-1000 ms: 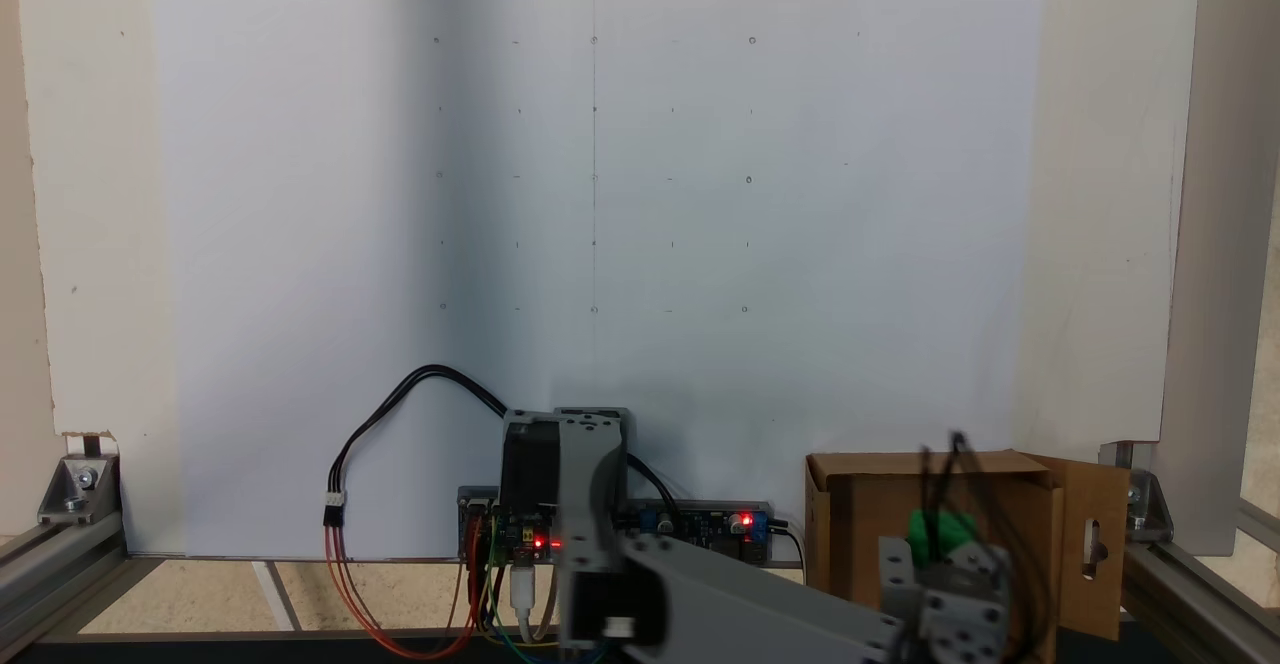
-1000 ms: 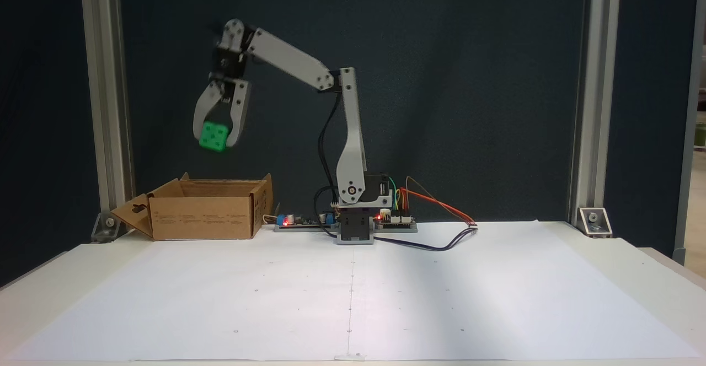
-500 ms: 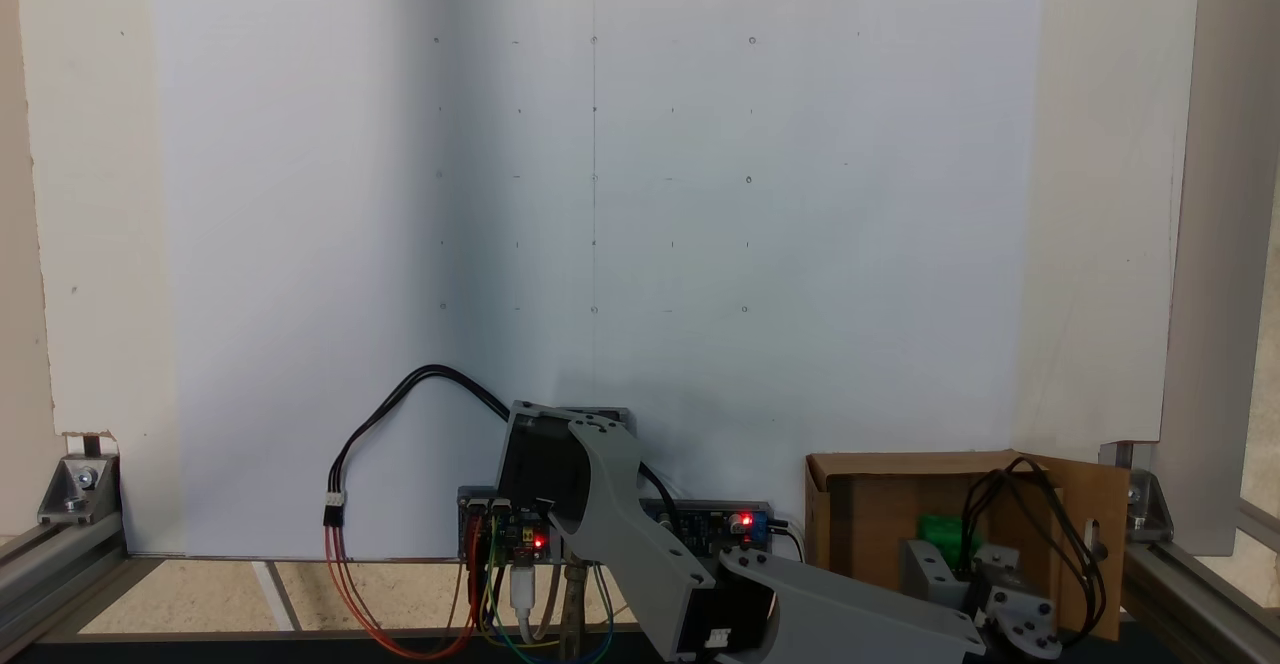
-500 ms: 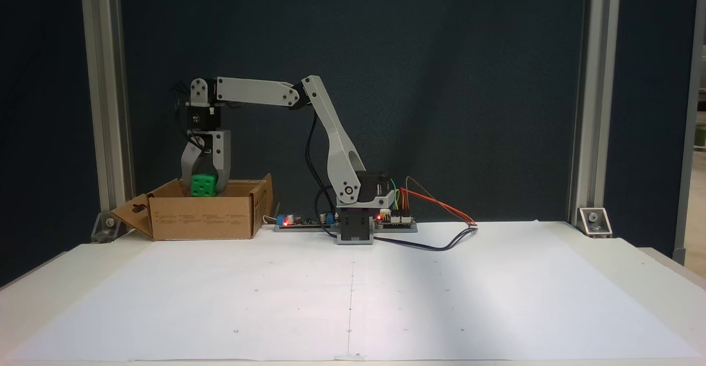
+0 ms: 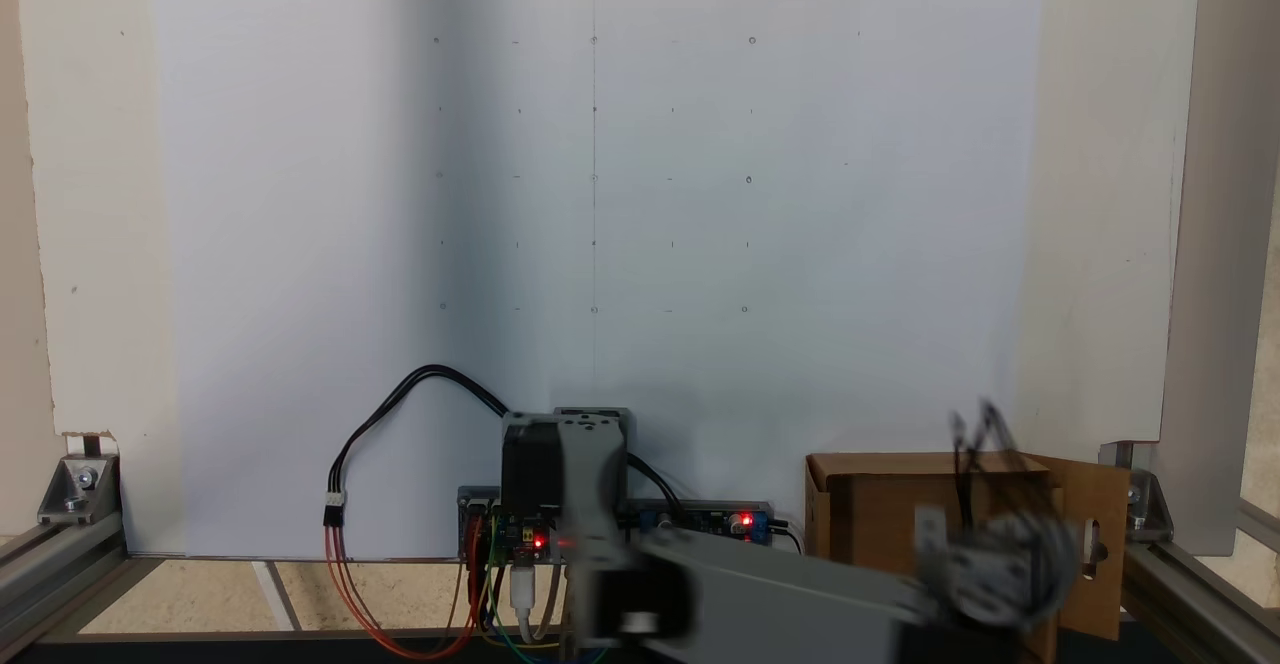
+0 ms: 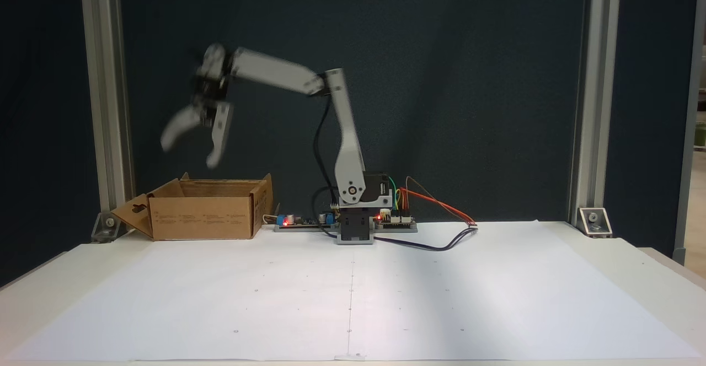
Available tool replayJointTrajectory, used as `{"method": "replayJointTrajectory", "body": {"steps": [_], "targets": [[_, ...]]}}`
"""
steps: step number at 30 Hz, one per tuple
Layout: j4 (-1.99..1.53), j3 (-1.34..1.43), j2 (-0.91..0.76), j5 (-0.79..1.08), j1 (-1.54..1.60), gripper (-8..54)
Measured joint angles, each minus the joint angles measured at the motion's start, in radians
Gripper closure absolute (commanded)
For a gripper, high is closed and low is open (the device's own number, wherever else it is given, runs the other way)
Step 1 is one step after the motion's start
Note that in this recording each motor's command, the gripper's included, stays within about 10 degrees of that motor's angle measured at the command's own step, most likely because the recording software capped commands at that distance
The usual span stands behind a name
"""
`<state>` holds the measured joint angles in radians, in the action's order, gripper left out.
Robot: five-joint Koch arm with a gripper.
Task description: Grasp a green dice and put it in the bin.
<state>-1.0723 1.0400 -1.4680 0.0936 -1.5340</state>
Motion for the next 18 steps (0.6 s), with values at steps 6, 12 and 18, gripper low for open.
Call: {"method": "replayJointTrajectory", "body": {"steps": [6,12,18], "targets": [[-0.003,-0.002,-0.198,-0.218,0.425,1.1],[-0.003,0.034,-0.202,-0.232,0.864,1.5],[0.129,0.321,-0.281,-0.233,1.292,1.7]]}}
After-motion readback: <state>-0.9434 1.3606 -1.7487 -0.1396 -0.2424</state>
